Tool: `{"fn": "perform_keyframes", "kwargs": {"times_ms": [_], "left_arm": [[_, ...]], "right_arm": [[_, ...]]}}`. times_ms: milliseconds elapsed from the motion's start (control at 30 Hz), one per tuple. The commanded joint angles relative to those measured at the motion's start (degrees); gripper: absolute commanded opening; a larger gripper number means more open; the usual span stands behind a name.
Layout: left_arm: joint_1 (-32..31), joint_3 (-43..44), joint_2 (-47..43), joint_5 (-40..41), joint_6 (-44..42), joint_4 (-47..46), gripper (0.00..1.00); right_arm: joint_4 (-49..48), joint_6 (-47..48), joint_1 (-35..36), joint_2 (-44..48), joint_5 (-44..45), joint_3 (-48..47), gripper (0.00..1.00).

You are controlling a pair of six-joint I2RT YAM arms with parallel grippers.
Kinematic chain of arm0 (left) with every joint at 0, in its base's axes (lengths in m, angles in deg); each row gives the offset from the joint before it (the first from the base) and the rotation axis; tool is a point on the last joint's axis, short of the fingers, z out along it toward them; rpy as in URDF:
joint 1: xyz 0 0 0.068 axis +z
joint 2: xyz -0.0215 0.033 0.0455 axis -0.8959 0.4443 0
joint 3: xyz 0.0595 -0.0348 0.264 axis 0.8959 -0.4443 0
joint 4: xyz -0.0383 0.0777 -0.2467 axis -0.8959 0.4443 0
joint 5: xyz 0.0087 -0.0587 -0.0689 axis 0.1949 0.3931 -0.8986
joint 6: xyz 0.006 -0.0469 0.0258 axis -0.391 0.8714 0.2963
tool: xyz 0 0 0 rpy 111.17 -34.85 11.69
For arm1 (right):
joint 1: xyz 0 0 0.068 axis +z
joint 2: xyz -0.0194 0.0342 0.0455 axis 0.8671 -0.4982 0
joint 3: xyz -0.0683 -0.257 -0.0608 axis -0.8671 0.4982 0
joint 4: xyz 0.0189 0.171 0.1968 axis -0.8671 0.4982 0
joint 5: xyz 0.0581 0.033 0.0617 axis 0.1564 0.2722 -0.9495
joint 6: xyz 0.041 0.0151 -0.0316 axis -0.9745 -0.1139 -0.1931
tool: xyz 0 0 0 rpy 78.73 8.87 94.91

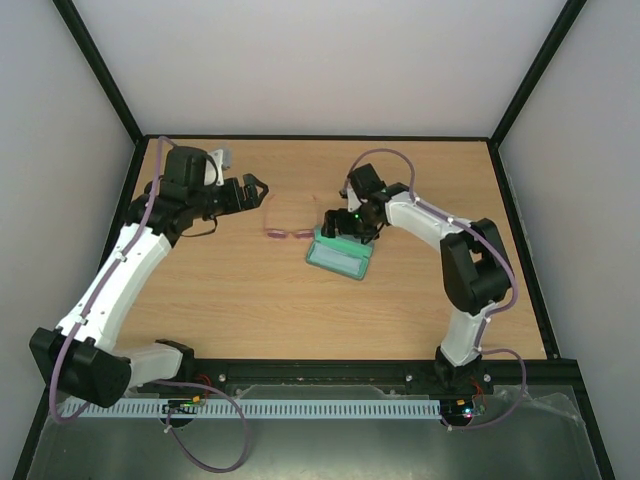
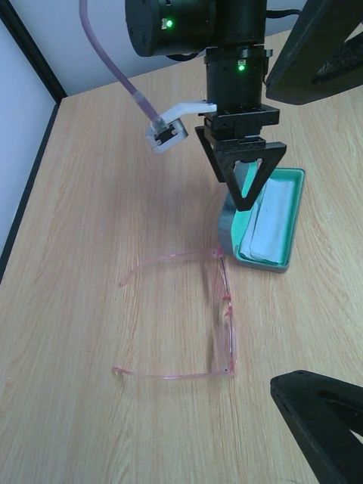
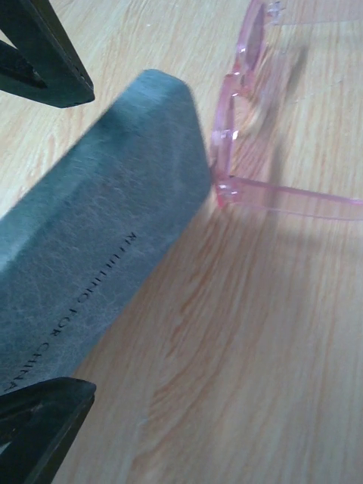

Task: Organize the sunglasses
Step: Adjust the sunglasses case at the center of the board.

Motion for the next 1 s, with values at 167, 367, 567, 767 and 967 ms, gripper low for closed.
{"fn": "perform_keyframes", "kwargs": {"times_ms": [167, 367, 567, 767, 967], "left_arm": [[0.3, -1.12, -1.4, -0.48, -0.67, -0.15, 0.99], [0.28, -1.21, -1.33, -0.39, -0.7, -0.22, 0.99], [0.38, -0.28, -1.82, -0.55, -1.0, 0.9, 0.99], [0.7, 0.66, -2.94, -0.48, -1.57, 2.35, 0.99], [1.48, 0.98, -3.53, -0.73, -2.07, 3.3, 0.99]], "right_arm": [[0.17, -1.36, 0.88, 8.22, -2.47, 8.24, 0.99], [-0.13, -1.58, 1.0, 10.51, -2.97, 9.63, 0.99], [0.07, -3.09, 0.95, 11.21, -0.06, 5.94, 0.99], [2.12, -5.89, -0.89, 8.9, 7.5, 1.14, 0.99], [5.73, -5.87, -3.99, 3.46, 14.18, -3.79, 0.99]]}}
